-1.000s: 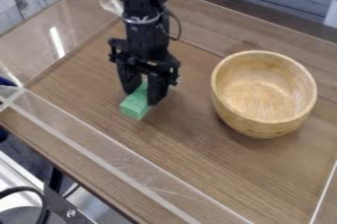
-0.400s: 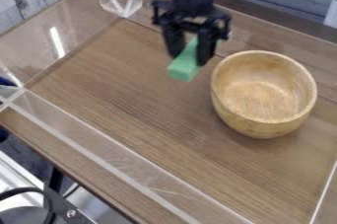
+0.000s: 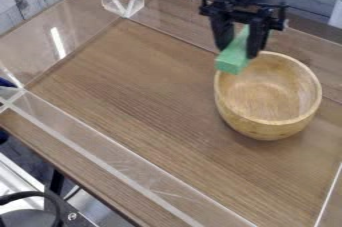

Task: Put the green block in the brown bowl

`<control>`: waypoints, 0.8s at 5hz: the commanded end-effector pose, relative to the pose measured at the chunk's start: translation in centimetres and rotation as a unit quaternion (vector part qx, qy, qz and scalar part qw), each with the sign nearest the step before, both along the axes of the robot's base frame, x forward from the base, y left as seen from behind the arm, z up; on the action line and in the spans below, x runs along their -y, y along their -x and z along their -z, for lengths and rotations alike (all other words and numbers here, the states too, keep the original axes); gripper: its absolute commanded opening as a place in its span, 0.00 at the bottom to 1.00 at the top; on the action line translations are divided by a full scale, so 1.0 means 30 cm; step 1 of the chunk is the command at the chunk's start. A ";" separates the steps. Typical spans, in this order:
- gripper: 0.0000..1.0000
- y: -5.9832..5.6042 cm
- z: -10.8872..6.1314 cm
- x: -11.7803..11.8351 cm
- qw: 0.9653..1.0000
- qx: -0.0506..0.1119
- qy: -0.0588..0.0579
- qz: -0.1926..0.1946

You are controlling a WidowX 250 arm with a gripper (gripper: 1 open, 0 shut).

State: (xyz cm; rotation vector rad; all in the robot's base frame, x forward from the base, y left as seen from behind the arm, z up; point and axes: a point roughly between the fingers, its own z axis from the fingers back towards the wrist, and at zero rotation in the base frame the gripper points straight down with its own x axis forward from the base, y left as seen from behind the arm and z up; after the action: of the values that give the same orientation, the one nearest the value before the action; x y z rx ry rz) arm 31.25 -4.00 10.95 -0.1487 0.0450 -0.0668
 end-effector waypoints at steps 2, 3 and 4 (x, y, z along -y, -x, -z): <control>0.00 -0.053 -0.016 0.100 0.999 0.026 0.005 0.025; 0.00 -0.053 0.010 0.119 0.999 0.022 0.003 0.033; 0.00 -0.052 0.031 0.130 0.999 0.019 0.001 0.039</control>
State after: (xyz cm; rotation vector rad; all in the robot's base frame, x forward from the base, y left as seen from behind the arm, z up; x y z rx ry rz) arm 31.89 -7.70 8.30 -0.1449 0.0781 -0.1432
